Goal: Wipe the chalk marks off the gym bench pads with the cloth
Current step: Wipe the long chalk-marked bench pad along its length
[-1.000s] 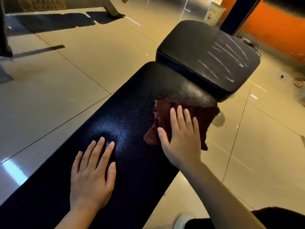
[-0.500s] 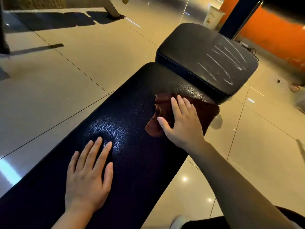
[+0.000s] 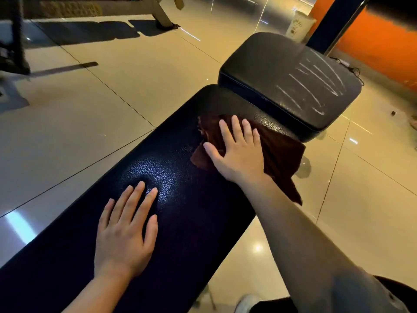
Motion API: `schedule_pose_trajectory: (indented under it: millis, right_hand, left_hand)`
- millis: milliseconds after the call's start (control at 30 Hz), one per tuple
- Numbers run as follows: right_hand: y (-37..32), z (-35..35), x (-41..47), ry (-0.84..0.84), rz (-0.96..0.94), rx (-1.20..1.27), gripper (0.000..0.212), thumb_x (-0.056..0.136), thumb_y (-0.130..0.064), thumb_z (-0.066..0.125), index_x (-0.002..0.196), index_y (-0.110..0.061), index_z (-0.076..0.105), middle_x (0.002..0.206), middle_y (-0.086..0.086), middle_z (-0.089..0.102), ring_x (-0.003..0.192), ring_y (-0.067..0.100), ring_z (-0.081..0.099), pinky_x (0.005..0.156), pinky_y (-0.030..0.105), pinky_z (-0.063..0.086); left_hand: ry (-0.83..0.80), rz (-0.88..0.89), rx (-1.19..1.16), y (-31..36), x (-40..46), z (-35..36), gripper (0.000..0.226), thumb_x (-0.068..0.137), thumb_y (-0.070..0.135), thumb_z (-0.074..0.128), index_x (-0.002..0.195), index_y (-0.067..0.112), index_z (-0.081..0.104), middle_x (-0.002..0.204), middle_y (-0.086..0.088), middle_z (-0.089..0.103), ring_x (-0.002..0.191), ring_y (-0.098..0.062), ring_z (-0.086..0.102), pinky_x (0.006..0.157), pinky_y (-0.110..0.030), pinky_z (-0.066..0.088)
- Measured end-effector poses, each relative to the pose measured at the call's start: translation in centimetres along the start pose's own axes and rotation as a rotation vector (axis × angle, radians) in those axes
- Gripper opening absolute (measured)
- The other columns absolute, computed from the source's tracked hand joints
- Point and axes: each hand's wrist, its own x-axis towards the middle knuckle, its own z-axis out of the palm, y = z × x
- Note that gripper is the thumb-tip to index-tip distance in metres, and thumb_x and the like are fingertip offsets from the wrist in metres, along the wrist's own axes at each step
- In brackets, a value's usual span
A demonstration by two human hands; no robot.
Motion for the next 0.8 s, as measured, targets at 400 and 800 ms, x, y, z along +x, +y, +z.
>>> schedule_pose_trajectory:
  millis: [400, 800]
  right_hand:
    - [2.9, 0.7, -4.4, 0.127, 0.139, 0.012, 0.076, 0.094, -0.064, 0.013, 0.156, -0.02, 0.012, 0.164, 0.002, 0.007, 0.15, 0.02, -0.002, 0.121, 0.035, -0.007]
    - [4.1, 0.4, -6.1, 0.11, 0.024, 0.024, 0.079, 0.091, -0.066, 0.012, 0.156, -0.02, 0.015, 0.163, 0.002, 0.009, 0.15, 0.02, 0.001, 0.121, 0.035, -0.004]
  left_hand:
    - [0.038, -0.004, -0.022, 0.2, 0.0, 0.0, 0.055, 0.093, 0.038, 0.031, 0.144, 0.023, 0.041, 0.152, -0.004, 0.037, 0.142, -0.021, 0.029, 0.118, -0.04, 0.011]
    - [0.052, -0.008, -0.006, 0.5, 0.0, -0.1, 0.055, 0.093, 0.038, 0.03, 0.145, 0.023, 0.038, 0.152, -0.004, 0.037, 0.141, -0.021, 0.029, 0.118, -0.038, 0.008]
